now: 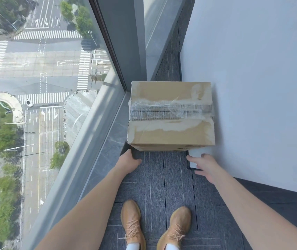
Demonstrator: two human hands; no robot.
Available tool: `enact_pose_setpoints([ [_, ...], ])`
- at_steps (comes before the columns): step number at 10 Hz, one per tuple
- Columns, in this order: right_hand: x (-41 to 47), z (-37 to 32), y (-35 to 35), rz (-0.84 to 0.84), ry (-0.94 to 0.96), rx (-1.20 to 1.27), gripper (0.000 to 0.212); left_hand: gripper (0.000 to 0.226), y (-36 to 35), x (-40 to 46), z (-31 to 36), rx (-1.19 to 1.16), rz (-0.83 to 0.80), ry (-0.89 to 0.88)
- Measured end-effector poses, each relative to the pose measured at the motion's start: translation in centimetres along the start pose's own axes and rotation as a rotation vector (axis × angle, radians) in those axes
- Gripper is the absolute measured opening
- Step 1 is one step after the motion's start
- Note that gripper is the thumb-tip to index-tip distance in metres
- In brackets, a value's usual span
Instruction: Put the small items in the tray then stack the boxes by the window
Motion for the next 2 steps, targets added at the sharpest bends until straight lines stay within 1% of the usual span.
enact_pose_setpoints([
  [1,-3.9,-2.4,-1.1,-0.001,-0.022,-0.05,0.09,0.062,1.5,-3.9,1.4,0.142,-0.055,-0.053],
  [2,-8.7,-5.2,-2.5,-0.021,-0.011,-0.111,0.072,0.054,3.5,-7.8,2.5,0.222,-0.056,-0.094],
])
Point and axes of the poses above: each hand's wrist, its own x-axis towards the middle knuckle, its own y-axis out of the back of the hand, z = x × y, the point moved 10 cm from there along x, towards the middle knuckle, and after that the axes turned 13 degrees about x, right-handed, at the moved point
